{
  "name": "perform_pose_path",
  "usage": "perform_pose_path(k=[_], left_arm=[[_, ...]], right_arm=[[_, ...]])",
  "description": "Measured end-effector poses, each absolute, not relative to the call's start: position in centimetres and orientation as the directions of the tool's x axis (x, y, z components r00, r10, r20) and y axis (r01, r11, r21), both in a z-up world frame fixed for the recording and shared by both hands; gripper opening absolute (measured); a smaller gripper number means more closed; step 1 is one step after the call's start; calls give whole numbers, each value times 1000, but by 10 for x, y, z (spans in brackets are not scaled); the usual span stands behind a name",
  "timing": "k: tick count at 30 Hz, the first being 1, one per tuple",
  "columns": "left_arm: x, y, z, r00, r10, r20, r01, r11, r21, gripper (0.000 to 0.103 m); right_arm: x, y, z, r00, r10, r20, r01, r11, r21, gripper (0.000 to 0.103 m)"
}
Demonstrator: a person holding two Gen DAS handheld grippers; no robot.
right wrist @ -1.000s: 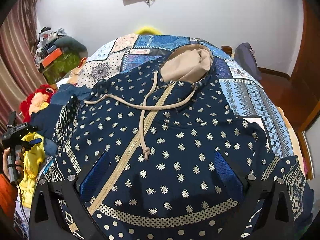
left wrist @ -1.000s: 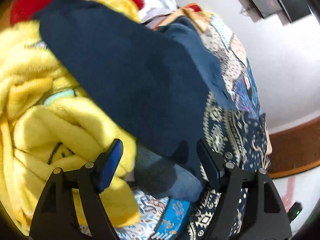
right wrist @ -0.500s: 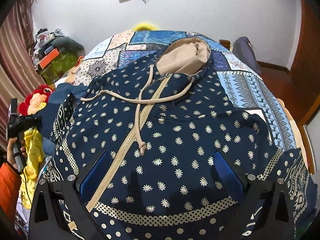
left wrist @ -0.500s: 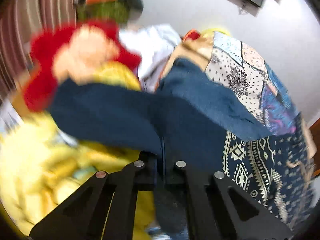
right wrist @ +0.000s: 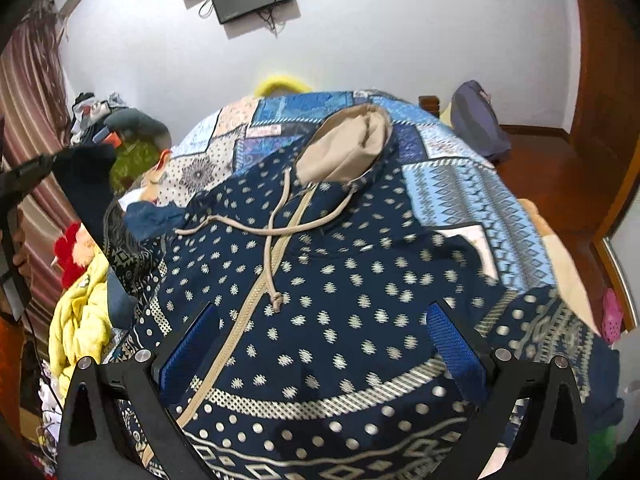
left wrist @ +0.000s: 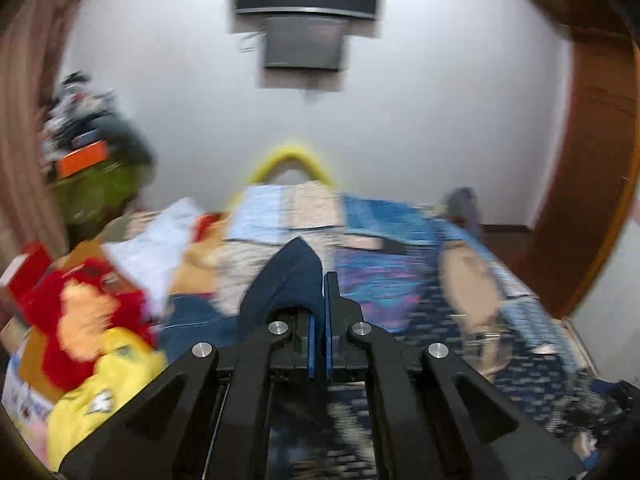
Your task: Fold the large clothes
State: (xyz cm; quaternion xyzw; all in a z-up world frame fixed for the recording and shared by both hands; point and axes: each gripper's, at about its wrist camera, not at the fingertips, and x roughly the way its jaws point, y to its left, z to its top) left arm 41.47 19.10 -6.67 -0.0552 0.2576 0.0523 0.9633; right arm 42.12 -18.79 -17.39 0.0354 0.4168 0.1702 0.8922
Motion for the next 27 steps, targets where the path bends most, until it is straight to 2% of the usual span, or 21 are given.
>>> perform_pose_path(k=[5,9,12,18,21,23,24,25,27], left_arm=[[436,110,-94,815,-90,-572,49,995,-88,2],[446,52,-153,695,-179,-696,159,983,-94,2],[447,24,-204,577,-220,-786,203,972,-123,2],[423,-9,-256,483,-219,-848,231,966,-117,3],[411,-3,-256,471,-239,-849,243,961,-135,14],[405,5,-252,452,-276,-848,244,953,-180,31],[401,11,-248,453,-289,-843,236,951,-200,48],[398,17,-242,464,-291,-837,228,952,-205,58],[393,32,-227,497,-285,-820,209,956,-205,60]], right_arm=[[408,-213,-162,610,306,-731,-256,949,184,103],[400,-231,-165,602,262,-754,-239,960,142,103],[395,-242,-171,589,234,-773,-230,966,117,103],[384,-248,-182,573,209,-793,-235,968,85,103],[381,-242,-186,570,194,-798,-250,967,57,103],[380,-237,-189,569,188,-801,-265,964,38,103],[380,-234,-189,569,185,-801,-273,962,28,103],[382,-230,-190,570,184,-801,-278,960,22,103],[383,-224,-192,572,186,-799,-289,957,15,103]])
